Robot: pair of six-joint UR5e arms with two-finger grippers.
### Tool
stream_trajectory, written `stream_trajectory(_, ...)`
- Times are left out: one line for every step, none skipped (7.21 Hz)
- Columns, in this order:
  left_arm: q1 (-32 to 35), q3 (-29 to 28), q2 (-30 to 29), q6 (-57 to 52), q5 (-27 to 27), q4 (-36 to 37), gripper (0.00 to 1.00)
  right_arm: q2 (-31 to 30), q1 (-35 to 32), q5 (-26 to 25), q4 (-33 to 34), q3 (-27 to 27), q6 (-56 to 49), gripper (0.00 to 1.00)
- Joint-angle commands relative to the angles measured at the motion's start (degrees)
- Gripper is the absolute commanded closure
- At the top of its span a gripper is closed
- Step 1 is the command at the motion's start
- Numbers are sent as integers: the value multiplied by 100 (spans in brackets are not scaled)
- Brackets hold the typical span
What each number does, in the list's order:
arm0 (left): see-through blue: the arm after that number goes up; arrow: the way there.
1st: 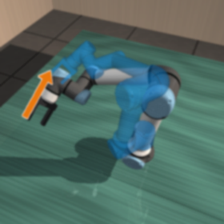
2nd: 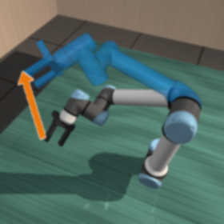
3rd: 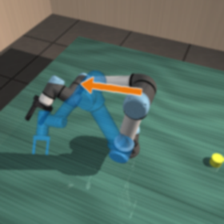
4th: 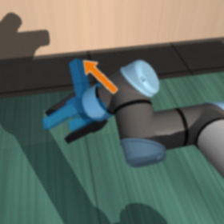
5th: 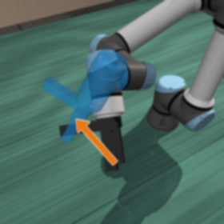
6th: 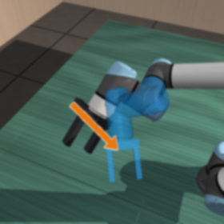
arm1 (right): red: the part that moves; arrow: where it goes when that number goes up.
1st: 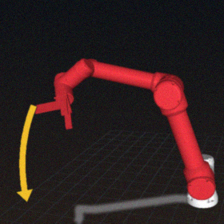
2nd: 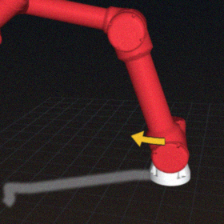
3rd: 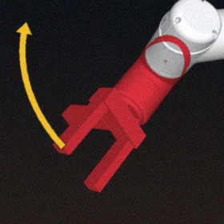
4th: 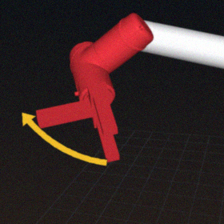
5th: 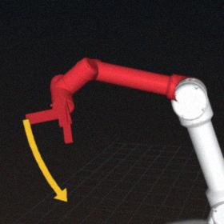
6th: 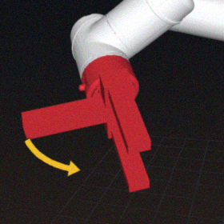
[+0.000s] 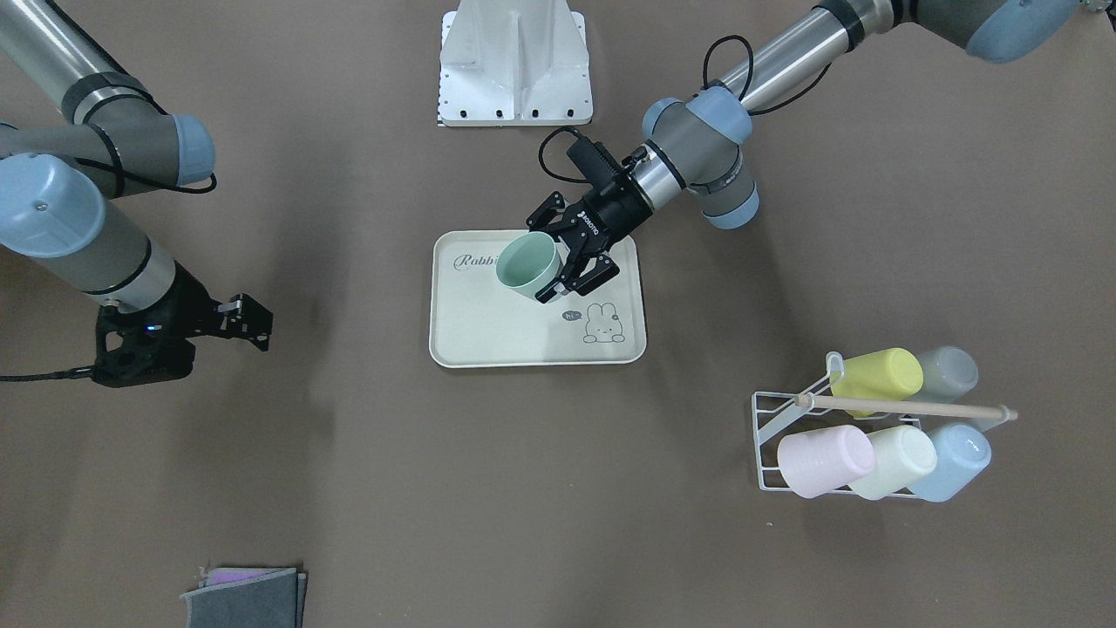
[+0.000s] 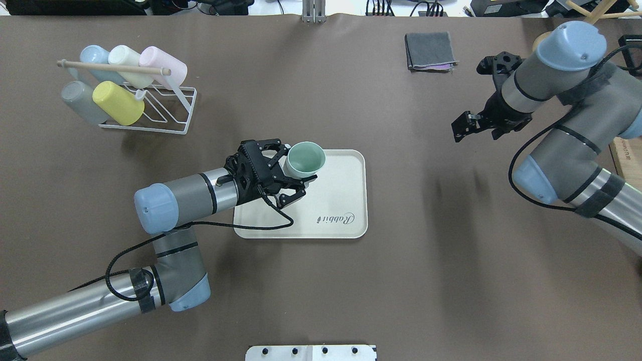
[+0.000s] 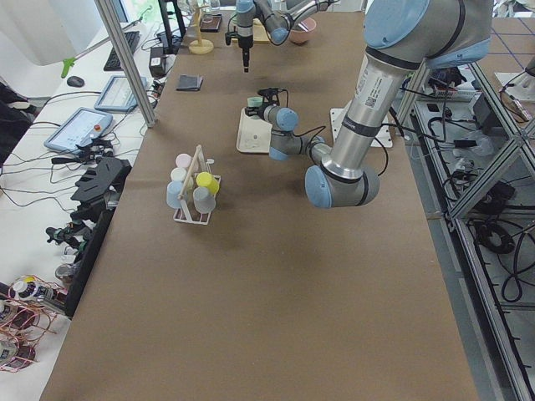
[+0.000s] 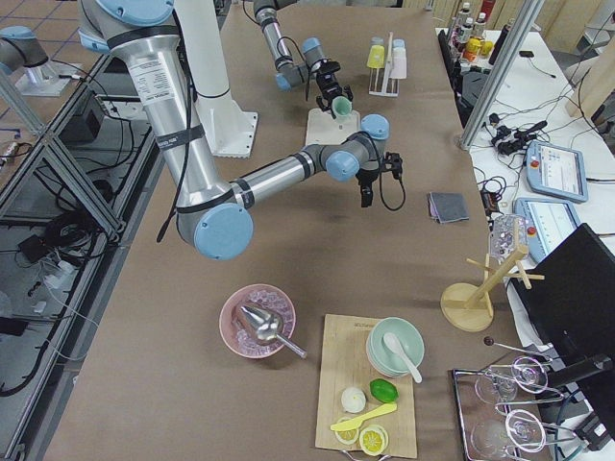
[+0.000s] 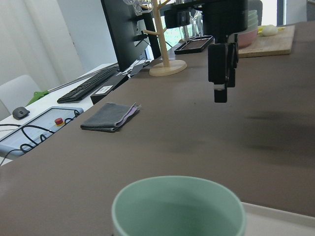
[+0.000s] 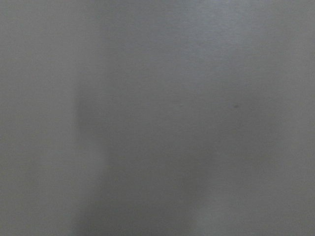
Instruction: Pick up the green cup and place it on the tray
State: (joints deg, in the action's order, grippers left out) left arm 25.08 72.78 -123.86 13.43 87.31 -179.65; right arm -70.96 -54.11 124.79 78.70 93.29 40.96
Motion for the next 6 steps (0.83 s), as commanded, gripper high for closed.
stream_trajectory(-56,-220,-173,807,337,-202,95,-687,-694,2,514,338,-1391,1)
stream_trajectory(-56,-368,-182,853,409,-193,94,-960,-1037,11,593,400,-2007,0)
stream_trajectory(-56,-448,-156,871,401,-176,91,-1468,-1318,11,594,627,-2430,1)
stream_trajectory(-47,-527,-164,1011,401,-158,91,-1856,-1661,19,594,716,-2861,1)
stream_trajectory(-47,-554,-182,1012,392,-123,87,-2103,-2012,202,768,691,-3196,0)
stream_trajectory(-47,-554,-199,1003,392,-71,84,-2123,-2407,439,1248,699,-3582,0)
